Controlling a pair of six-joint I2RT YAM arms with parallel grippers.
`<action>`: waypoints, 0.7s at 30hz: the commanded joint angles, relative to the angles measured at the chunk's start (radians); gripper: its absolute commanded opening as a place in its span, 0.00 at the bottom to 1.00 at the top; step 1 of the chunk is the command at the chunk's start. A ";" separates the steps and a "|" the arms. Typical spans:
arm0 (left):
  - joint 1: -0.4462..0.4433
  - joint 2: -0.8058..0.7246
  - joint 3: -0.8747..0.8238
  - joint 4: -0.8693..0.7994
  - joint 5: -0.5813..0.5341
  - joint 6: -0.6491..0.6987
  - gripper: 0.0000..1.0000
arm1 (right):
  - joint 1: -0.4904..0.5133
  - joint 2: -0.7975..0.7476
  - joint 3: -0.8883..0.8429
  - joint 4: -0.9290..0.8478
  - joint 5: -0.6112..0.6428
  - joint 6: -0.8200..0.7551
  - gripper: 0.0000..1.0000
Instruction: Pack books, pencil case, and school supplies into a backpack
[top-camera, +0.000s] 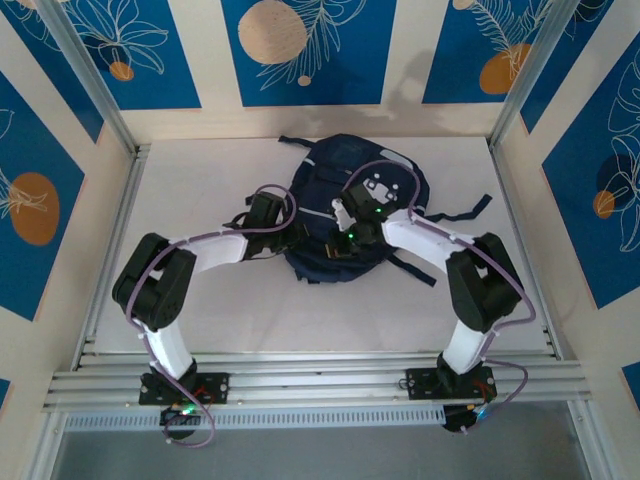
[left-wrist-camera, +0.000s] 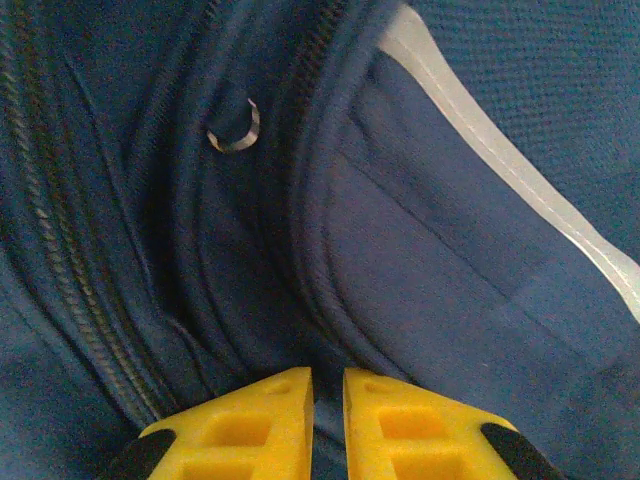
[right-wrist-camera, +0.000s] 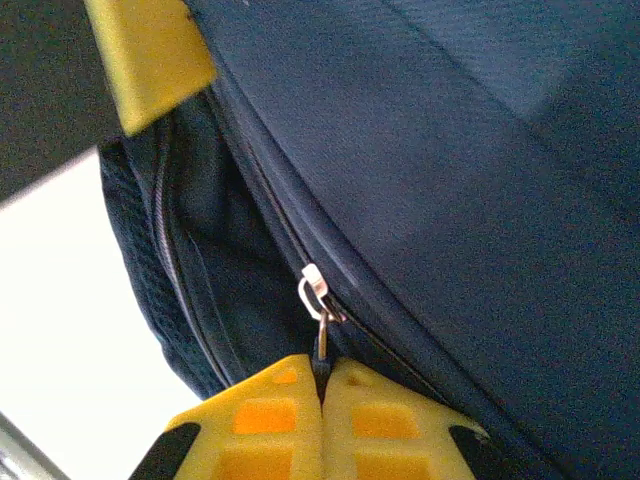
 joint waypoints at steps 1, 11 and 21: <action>0.049 0.030 0.007 0.018 -0.113 0.056 0.17 | -0.056 -0.079 -0.036 -0.314 0.065 -0.127 0.00; 0.066 0.033 -0.013 -0.026 -0.117 0.085 0.19 | -0.217 -0.011 0.095 -0.412 0.468 -0.197 0.00; 0.065 -0.012 -0.046 -0.024 -0.060 0.040 0.57 | -0.192 0.012 0.202 -0.349 0.203 -0.211 0.00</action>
